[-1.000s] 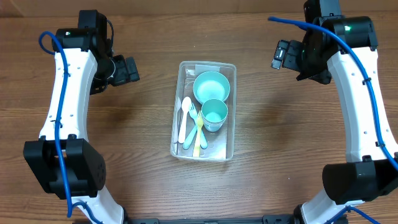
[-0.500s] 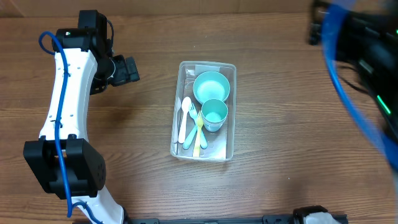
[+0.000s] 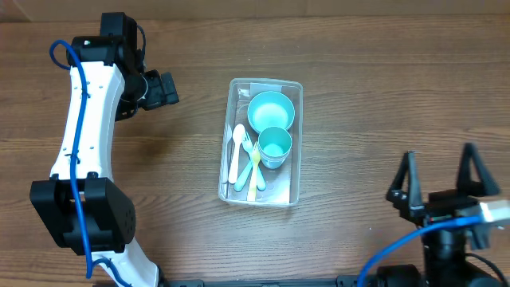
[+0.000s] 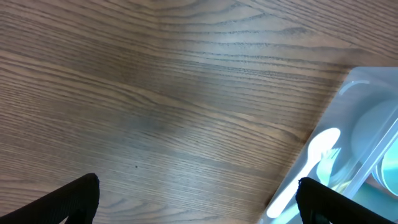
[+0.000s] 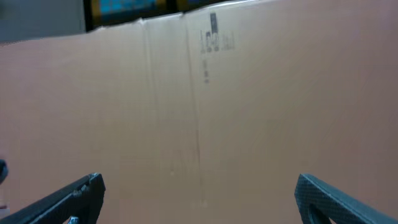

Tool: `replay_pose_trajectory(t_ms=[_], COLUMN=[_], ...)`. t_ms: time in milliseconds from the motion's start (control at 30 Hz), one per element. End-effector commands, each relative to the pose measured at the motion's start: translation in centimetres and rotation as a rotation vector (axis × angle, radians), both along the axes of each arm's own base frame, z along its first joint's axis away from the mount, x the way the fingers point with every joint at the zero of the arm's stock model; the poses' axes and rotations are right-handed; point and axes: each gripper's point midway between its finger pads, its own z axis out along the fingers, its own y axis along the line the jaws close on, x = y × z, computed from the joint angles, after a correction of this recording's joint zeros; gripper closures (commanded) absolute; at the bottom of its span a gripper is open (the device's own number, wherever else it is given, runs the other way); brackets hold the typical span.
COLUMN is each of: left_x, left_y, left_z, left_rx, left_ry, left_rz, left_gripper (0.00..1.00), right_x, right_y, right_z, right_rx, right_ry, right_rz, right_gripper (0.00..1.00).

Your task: Pack container

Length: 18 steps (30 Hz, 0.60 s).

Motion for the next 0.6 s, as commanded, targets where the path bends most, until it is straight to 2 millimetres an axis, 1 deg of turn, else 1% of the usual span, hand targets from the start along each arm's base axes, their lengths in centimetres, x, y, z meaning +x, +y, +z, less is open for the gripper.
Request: replay_pose_trajectory(t_ms=[0,67,167,233,400,567], left_x=[0.5,0.5,0.5,0.5,0.5,0.5], left_y=[0.1,0.1,0.1,0.1,0.1,0.1], left_z=[0.7,0.7,0.7,0.7,0.7,0.7], left_rx=[0.003,0.003,0.003,0.003,0.003,0.003], left_ry=[-0.022,-0.022,-0.022,-0.022,-0.022,-0.022], left_rz=[-0.017,-0.017,-0.017,-0.017,-0.017,-0.017], left_gripper=[0.0,0.0,0.0,0.0,0.0,0.0], right_x=[0.8,1.4,2.4,2.8,3.6,4.4], right_y=[0.4,0.3,0.3,0.3,0.1,0.1], right_z=[-3.4,-4.8,-7.6,-9.0,-11.0,-13.7], right_rx=[-0.019,-0.019,-0.018,-0.019,-0.015,-0.015], right_ry=[0.002,0.021,0.061,0.086,0.129,0.187], right_rz=[0.021,0.018,0.016,0.016,0.003,0.002], right_gripper=[0.0,0.0,0.0,0.0,0.0,0.0])
